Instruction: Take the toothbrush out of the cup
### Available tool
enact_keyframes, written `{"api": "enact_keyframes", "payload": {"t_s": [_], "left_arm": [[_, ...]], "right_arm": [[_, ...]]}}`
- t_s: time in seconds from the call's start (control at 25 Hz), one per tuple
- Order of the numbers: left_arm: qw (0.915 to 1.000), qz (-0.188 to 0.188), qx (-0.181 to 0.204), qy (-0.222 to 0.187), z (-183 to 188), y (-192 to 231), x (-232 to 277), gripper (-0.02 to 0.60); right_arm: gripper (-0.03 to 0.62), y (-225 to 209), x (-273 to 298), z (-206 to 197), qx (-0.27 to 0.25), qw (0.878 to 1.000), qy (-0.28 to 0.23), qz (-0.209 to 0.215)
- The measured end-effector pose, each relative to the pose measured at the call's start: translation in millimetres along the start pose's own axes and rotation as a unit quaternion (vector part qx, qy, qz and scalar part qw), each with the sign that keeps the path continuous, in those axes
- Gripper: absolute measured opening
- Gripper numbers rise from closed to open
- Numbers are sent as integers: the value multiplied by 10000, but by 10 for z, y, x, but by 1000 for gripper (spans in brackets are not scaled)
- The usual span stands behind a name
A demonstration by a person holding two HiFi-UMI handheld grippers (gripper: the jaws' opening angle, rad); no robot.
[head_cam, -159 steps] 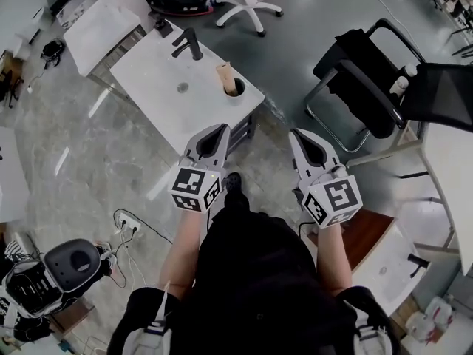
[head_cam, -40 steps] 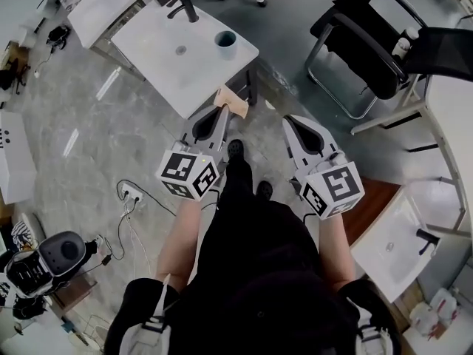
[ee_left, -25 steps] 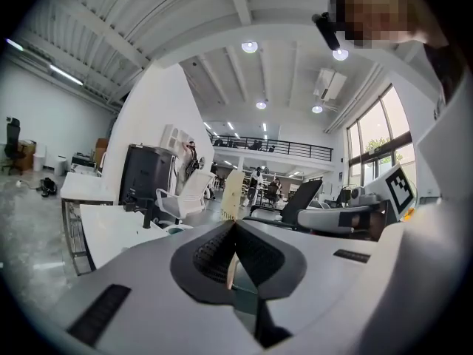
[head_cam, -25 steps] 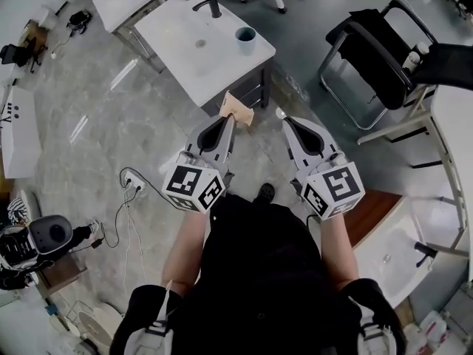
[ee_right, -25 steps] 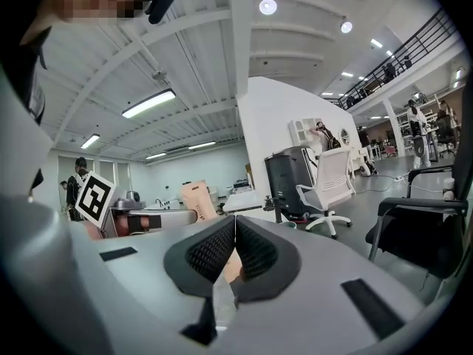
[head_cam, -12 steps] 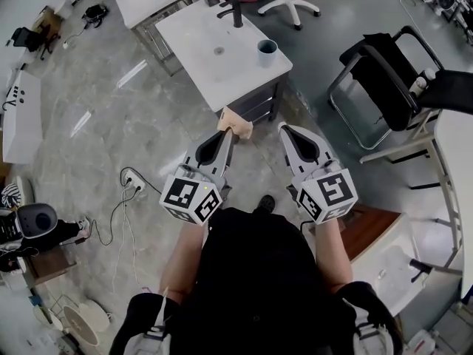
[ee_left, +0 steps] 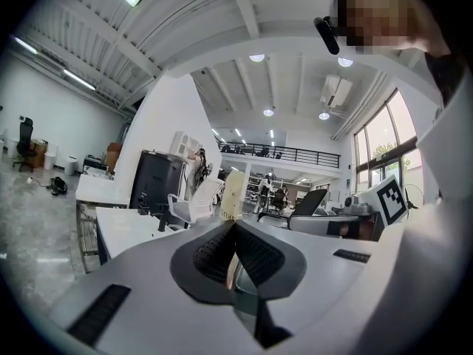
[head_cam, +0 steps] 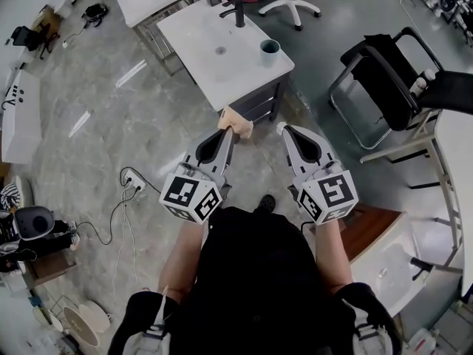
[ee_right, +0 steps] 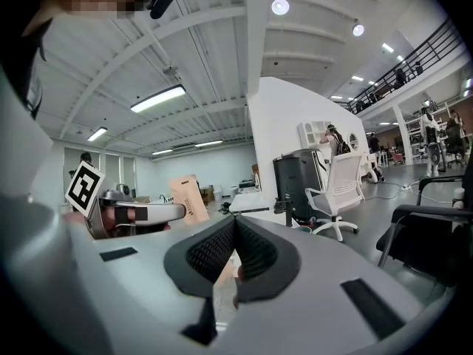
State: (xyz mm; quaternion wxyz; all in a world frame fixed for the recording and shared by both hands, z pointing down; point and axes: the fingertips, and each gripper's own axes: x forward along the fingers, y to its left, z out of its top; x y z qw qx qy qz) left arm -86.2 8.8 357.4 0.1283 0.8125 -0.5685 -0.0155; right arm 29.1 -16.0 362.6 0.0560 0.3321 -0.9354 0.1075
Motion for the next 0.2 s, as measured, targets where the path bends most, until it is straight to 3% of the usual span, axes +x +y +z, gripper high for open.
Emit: {"api": "enact_keyframes", "payload": {"t_s": [0.2], "left_arm": [[10000, -6, -3, -35, -1, 2, -2, 17]], "right_arm": [[31, 7, -18, -18, -51, 10000, 9, -16]]}}
